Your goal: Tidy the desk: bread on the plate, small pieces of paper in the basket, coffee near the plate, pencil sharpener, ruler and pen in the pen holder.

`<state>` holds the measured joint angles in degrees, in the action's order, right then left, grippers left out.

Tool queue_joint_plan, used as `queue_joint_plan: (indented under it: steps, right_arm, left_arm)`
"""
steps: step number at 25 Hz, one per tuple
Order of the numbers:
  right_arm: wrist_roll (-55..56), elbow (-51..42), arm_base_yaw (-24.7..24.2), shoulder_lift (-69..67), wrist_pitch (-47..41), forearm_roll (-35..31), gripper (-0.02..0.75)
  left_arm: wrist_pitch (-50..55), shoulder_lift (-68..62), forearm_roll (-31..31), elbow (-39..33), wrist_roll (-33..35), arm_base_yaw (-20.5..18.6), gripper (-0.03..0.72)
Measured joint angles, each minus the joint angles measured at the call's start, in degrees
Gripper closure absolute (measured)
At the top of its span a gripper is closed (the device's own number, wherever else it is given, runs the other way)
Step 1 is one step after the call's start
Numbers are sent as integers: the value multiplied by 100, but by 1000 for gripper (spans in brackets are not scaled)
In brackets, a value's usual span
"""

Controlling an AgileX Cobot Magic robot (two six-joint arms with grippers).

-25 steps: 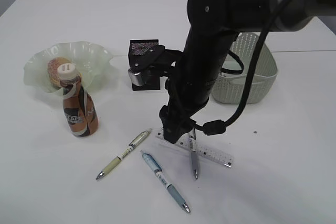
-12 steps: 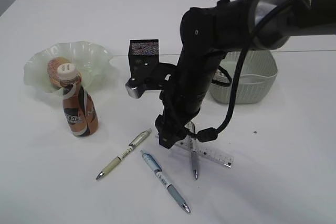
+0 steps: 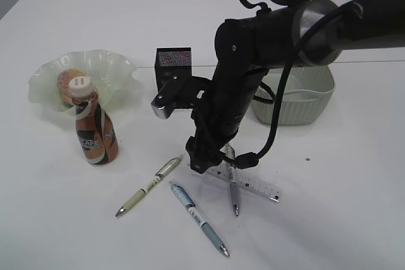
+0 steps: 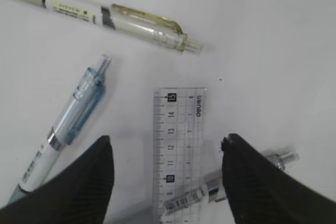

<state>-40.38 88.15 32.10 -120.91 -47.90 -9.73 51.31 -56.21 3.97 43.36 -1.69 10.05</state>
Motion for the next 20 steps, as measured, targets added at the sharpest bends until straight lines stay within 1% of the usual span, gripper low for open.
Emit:
queue_joint_plan:
  steps: [8, 20]
  right_arm:
    - [451, 26, 0, -140, 116, 24, 260]
    - [607, 37, 0, -329, 182, 187, 260]
  left_arm:
    - [0, 0, 0, 0, 0, 0, 361]
    - [-9, 0, 0, 0, 13, 0, 363]
